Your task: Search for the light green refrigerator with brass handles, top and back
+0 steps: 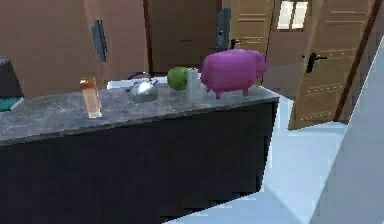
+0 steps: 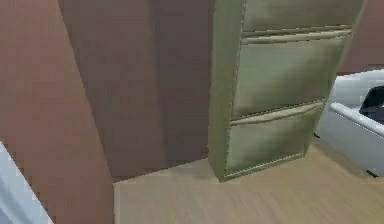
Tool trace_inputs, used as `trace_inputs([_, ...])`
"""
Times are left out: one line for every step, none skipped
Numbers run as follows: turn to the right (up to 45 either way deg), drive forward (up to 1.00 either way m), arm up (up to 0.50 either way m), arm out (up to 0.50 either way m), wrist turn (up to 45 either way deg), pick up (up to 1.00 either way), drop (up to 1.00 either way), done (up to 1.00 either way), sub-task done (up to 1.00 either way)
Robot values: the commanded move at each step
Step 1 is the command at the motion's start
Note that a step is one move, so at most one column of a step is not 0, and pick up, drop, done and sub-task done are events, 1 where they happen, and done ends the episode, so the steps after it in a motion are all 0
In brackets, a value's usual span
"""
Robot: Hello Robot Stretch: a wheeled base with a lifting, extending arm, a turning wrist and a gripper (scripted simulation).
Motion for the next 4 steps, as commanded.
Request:
trace_inputs([0.0, 0.7, 0.0, 0.0, 0.0, 0.0, 0.0, 0.0, 0.0])
trace_inputs([45.0, 0.0, 0.0, 0.0, 0.0, 0.0, 0.0, 0.0, 0.0])
trace_inputs([24.0, 0.0, 0.0, 0.0, 0.0, 0.0, 0.0, 0.0, 0.0])
trace_inputs([0.0, 1.0, 0.0, 0.0, 0.0, 0.0, 0.0, 0.0, 0.0])
